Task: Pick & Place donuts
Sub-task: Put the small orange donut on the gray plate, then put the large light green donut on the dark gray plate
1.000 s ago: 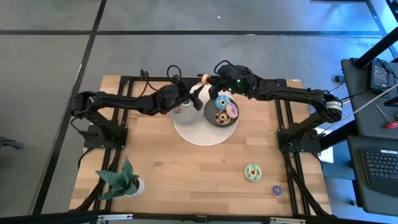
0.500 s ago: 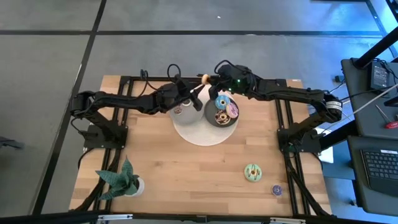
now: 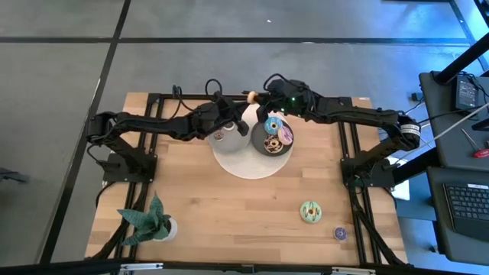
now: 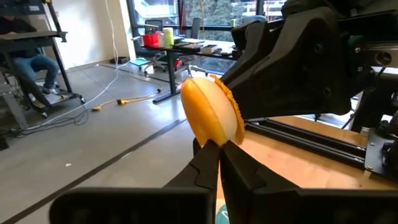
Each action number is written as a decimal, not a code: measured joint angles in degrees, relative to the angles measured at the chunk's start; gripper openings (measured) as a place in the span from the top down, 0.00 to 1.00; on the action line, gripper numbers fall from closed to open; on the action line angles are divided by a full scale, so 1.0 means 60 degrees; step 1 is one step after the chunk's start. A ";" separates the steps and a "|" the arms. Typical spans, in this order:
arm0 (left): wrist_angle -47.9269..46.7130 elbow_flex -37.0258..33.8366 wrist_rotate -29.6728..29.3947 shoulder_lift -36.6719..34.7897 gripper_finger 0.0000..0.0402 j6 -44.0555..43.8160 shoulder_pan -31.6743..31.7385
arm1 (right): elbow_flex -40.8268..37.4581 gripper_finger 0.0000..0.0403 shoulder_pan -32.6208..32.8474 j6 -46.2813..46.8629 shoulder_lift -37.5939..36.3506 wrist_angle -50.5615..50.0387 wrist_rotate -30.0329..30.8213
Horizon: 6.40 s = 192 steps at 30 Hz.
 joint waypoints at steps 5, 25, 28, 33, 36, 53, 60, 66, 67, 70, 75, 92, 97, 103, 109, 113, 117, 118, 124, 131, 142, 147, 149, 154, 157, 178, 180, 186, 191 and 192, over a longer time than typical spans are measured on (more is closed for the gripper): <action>-0.0032 0.0000 0.0010 0.0000 0.99 0.0005 -0.0004 | 0.0000 0.85 -0.0009 -0.0457 0.0000 -0.0004 -0.0313; -0.4561 0.0000 0.4466 0.0066 0.99 -0.3900 0.1493 | 0.0000 0.43 -0.0864 -0.0515 -0.1782 -0.1890 -0.0552; -0.5180 0.0013 0.5268 0.0187 0.99 -0.4309 0.1810 | 0.0000 0.43 -0.0885 -0.0524 -0.1790 -0.1963 -0.0540; -0.5564 -0.0004 0.6390 0.0880 0.99 -0.4512 0.1974 | 0.0000 0.42 -0.0885 -0.0487 -0.1600 -0.2194 -0.0537; -0.5495 -0.0001 0.6848 0.1411 0.99 -0.4824 0.2014 | 0.0000 0.42 -0.0885 -0.0484 -0.1512 -0.2231 -0.0537; -0.5538 0.0004 0.6294 0.2017 0.99 -0.5426 0.2143 | 0.0000 0.42 -0.0885 -0.0491 -0.1481 -0.2299 -0.0526; -0.5599 0.0004 0.6000 0.2018 0.99 -0.5424 0.2170 | 0.0000 0.42 -0.0885 -0.0520 -0.1483 -0.2299 -0.0522; -0.5521 0.0004 0.6011 0.2238 0.99 -0.5470 0.2164 | 0.0000 0.42 -0.0885 -0.0520 -0.1483 -0.2295 -0.0518; -0.5459 0.0004 0.6012 0.2325 0.99 -0.5512 0.2142 | 0.0000 0.42 -0.0885 -0.0520 -0.1483 -0.2297 -0.0518; -0.5454 0.0004 0.6018 0.2593 0.99 -0.5695 0.2098 | 0.0000 0.42 -0.0885 -0.0532 -0.1483 -0.2297 -0.0518; -0.5100 0.0011 0.6029 0.2619 0.99 -0.5792 0.2101 | -0.0004 0.42 -0.0885 -0.0716 -0.1483 -0.2299 -0.0515; -0.5097 0.0008 0.5807 0.2619 0.94 -0.6029 0.2116 | -0.0004 0.42 -0.0885 -0.0739 -0.1483 -0.2302 -0.0517; -0.5097 0.0007 0.5795 0.2619 0.91 -0.6156 0.2116 | -0.0004 0.42 -0.0885 -0.0739 -0.1483 -0.2306 -0.0518; -0.5100 0.0007 0.5718 0.2619 0.80 -0.6525 0.2116 | -0.0004 0.42 -0.0885 -0.0735 -0.1482 -0.2350 -0.0522; -0.5100 0.0000 0.5657 0.2616 0.69 -0.6519 0.2116 | -0.0007 0.42 -0.0885 -0.0735 -0.1483 -0.2646 -0.0522; -0.5100 0.0000 0.5657 0.2612 0.67 -0.6510 0.2116 | -0.0007 0.42 -0.0884 -0.0735 -0.1483 -0.2685 -0.0522; -0.5145 0.0000 0.5659 0.2603 0.66 -0.6502 0.2116 | -0.0007 0.42 -0.0885 -0.0735 -0.1483 -0.2692 -0.0522; -0.5192 0.0000 0.5657 0.2601 0.66 -0.6504 0.2116 | -0.0007 0.42 -0.0885 -0.0735 -0.1482 -0.2692 -0.0522; -0.5621 0.0000 0.5437 0.2597 0.67 -0.6506 0.2116 | -0.0007 0.42 -0.0885 -0.0735 -0.1483 -0.2692 -0.0522; -0.5618 0.0000 0.5360 0.2597 0.66 -0.6522 0.2116 | -0.0007 0.42 -0.0881 -0.0735 -0.1483 -0.2692 -0.0522; -0.5981 0.0000 0.5164 0.2334 0.66 -0.6599 0.2116 | -0.0007 0.42 -0.0881 -0.0735 -0.1483 -0.2697 -0.0522; -0.6323 0.0000 0.4817 0.2109 0.66 -0.6438 0.2172 | -0.0007 0.42 -0.0881 -0.0735 -0.1483 -0.2707 -0.0524; -0.6438 -0.0002 0.4955 0.2116 0.66 -0.6426 0.2204 | -0.0007 0.42 -0.0881 -0.0735 -0.1483 -0.2710 -0.0526; -0.6528 -0.0007 0.4837 0.1980 0.67 -0.6197 0.2208 | -0.0007 0.42 -0.0881 -0.0735 -0.1483 -0.2741 -0.0526; -0.6542 -0.0007 0.4799 0.1534 0.67 -0.5957 0.2378 | -0.0007 0.42 -0.0881 -0.0748 -0.1483 -0.3104 -0.0529; -0.4950 0.0000 0.4838 -0.0273 0.67 -0.4160 0.2590 | -0.0592 0.42 0.1608 0.3112 -0.1490 -1.1502 -0.3579; -0.4737 0.0000 0.4837 -0.0273 0.67 -0.4160 0.2617 | -0.0976 0.42 0.2398 0.4104 -0.1491 -1.1676 -0.3634; -0.4214 0.0000 0.4829 -0.0273 0.68 -0.3902 0.2696 | -0.1945 0.42 0.4866 0.6604 -0.1528 -1.1064 -0.3828; -0.3696 0.0000 0.4783 -0.0273 0.68 -0.3085 0.2688 | -0.2504 0.42 0.6448 0.7846 -0.1530 -1.0043 -0.3801; -0.3626 0.0000 0.4782 -0.0273 0.68 -0.2988 0.2688 | -0.2683 0.42 0.6759 0.8076 -0.1530 -0.9781 -0.3804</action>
